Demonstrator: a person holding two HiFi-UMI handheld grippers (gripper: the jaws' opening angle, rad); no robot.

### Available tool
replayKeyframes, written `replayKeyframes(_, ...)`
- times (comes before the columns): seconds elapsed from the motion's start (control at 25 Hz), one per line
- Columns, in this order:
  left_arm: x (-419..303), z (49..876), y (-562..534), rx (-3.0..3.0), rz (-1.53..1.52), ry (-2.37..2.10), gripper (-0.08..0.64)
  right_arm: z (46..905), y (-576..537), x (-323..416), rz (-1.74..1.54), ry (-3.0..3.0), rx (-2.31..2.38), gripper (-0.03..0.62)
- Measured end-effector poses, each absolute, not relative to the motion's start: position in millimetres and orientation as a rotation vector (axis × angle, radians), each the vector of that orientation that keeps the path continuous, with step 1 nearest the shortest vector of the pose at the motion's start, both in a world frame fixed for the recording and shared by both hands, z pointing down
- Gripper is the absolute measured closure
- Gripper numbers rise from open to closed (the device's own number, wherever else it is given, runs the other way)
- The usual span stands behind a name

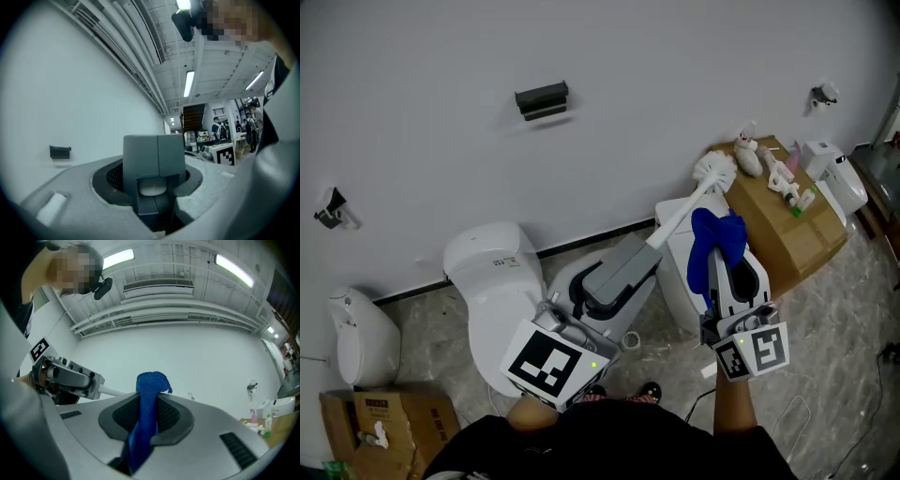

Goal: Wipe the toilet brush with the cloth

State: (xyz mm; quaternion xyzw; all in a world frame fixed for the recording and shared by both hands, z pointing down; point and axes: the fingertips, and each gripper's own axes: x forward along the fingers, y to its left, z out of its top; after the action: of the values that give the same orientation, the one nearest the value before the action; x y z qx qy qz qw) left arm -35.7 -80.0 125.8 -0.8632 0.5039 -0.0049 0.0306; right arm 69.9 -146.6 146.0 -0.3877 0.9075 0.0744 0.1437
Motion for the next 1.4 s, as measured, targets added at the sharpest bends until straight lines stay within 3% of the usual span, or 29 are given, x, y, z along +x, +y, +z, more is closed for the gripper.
replayKeyframes(0.88, -35.8, 117.8, -84.1, -2.676, 0.038, 1.518, 0.377, 174.1, -101.6, -7.1, 0.221, 2.772, -0.816, 0.525)
replayKeyframes(1.4, -23.6, 121.2, -79.7, -2.722, 0.048, 1.451, 0.377, 164.8, -102.3, -7.0, 0.254, 2.729, -0.802, 0.525)
